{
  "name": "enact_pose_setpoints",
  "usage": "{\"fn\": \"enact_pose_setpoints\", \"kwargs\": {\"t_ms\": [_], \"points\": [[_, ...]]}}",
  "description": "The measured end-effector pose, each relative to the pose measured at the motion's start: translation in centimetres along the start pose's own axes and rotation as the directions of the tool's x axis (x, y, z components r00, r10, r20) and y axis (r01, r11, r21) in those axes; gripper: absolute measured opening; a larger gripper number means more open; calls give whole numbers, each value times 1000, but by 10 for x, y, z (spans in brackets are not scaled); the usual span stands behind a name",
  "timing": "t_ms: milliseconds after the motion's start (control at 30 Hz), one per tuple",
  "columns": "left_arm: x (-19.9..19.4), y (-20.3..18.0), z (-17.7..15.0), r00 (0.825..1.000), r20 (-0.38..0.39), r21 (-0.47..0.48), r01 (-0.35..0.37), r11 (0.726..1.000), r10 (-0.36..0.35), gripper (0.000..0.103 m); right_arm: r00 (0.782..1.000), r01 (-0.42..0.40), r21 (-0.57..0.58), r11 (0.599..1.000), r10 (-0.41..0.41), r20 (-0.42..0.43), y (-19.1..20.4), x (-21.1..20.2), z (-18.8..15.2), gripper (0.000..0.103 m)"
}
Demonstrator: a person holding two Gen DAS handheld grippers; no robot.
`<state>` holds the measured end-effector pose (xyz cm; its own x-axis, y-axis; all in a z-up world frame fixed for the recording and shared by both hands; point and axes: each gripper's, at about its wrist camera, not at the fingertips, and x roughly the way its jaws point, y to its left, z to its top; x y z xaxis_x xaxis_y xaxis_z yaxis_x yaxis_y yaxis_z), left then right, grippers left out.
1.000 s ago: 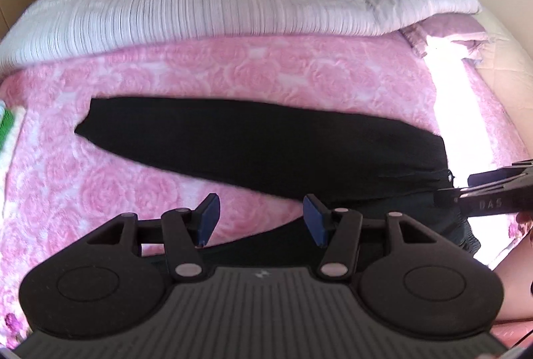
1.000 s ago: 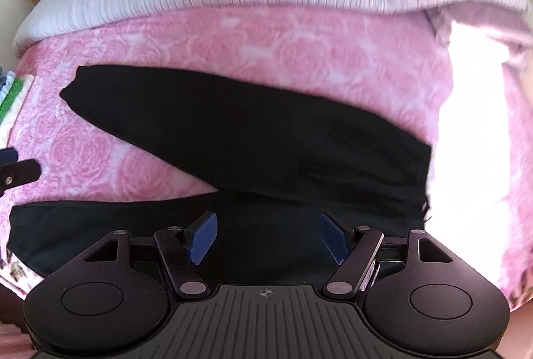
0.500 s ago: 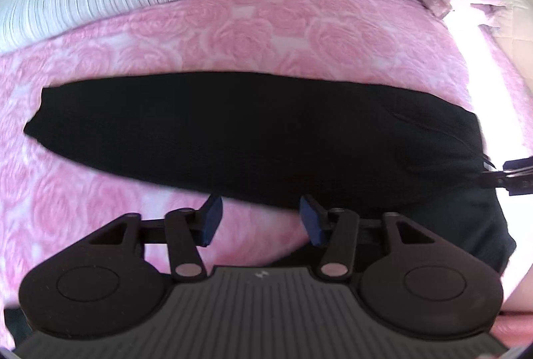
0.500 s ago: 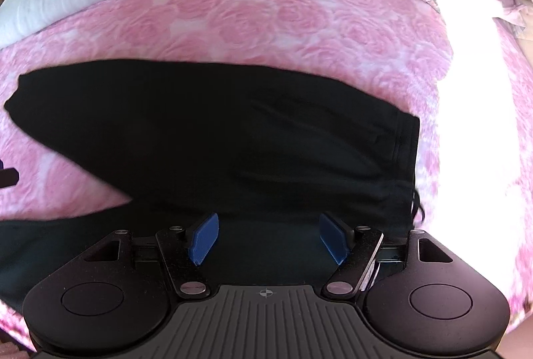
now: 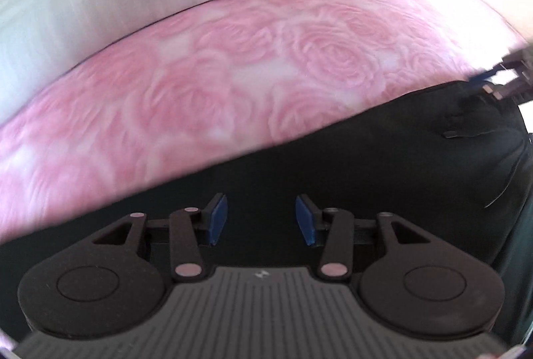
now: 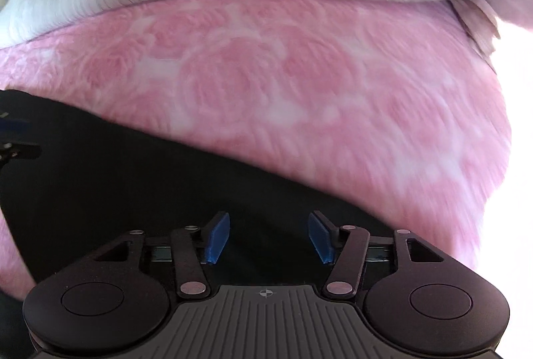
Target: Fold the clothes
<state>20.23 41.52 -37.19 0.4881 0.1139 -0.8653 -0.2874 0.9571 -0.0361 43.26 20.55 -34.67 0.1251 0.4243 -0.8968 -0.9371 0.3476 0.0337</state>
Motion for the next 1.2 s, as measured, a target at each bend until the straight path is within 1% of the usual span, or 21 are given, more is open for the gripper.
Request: {"fn": "enact_pose_setpoints", "kwargs": {"t_ms": [67, 133, 167, 233, 333, 400, 467, 533, 567, 600, 633, 667, 700, 767, 833, 933, 1000, 1067, 1133, 1200], "points": [[12, 17, 10, 998, -5, 60, 56, 997, -55, 41, 1000, -23, -50, 999, 24, 20, 1, 11, 16, 56], [20, 32, 19, 994, -11, 117, 112, 987, -111, 41, 998, -53, -108, 993, 57, 27, 0, 21, 29, 56], [24, 40, 22, 990, -25, 141, 141, 980, -138, 39, 997, -75, -129, 989, 78, 16, -2, 25, 34, 56], [31, 54, 26, 980, -65, 177, 195, 965, -186, 39, 993, -122, -157, 980, 121, -19, -8, 33, 41, 56], [40, 74, 28, 963, -130, 193, 259, 946, -237, 39, 984, -173, -175, 969, 161, -81, -21, 42, 45, 56], [48, 86, 26, 955, -164, 181, 275, 944, -246, 39, 981, -173, -171, 970, 155, -116, -29, 49, 44, 56], [56, 94, 22, 953, -184, 176, 271, 946, -239, 39, 978, -168, -160, 973, 145, -149, -36, 58, 42, 56], [57, 96, 17, 953, -170, 183, 280, 942, -250, 38, 972, -175, -138, 975, 149, -179, -39, 67, 39, 56], [56, 95, 15, 956, -161, 190, 275, 942, -247, 37, 971, -178, -134, 975, 152, -187, -38, 69, 37, 53], [55, 92, 13, 958, -155, 203, 268, 942, -240, 30, 971, -178, -142, 974, 151, -185, -36, 70, 35, 39], [53, 90, 12, 962, -150, 226, 259, 939, -229, 24, 972, -178, -154, 972, 149, -180, -34, 69, 32, 30], [49, 87, 9, 966, -143, 243, 245, 938, -215, 10, 975, -170, -162, 972, 142, -170, -32, 66, 30, 14], [45, 85, 7, 971, -133, 258, 230, 938, -201, 3, 979, -157, -168, 973, 131, -158, -29, 63, 27, 6], [36, 80, 2, 979, -106, 276, 196, 941, -173, 1, 986, -128, -182, 975, 106, -125, -24, 53, 21, 5], [17, 73, -4, 989, -49, 266, 145, 953, -137, 1, 995, -80, -203, 976, 68, -66, -13, 35, 13, 4], [-28, 57, -22, 995, 52, 199, 68, 978, -80, 1, 999, 0, -242, 970, 9, 37, 7, -5, -2, 4], [-67, 42, -42, 992, 113, 133, 38, 990, -53, 1, 994, 54, -278, 959, -26, 103, 24, -41, -17, 4], [-106, 16, -70, 988, 152, 90, 22, 996, -36, 1, 988, 96, -318, 943, -51, 148, 44, -77, -38, 4], [-142, -14, -103, 985, 167, 52, 23, 998, -32, 1, 983, 126, -347, 930, -70, 168, 64, -111, -64, 4], [-166, -38, -136, 987, 154, -9, 40, 999, -39, 1, 982, 144, -361, 921, -89, 164, 82, -139, -95, 4]]}}
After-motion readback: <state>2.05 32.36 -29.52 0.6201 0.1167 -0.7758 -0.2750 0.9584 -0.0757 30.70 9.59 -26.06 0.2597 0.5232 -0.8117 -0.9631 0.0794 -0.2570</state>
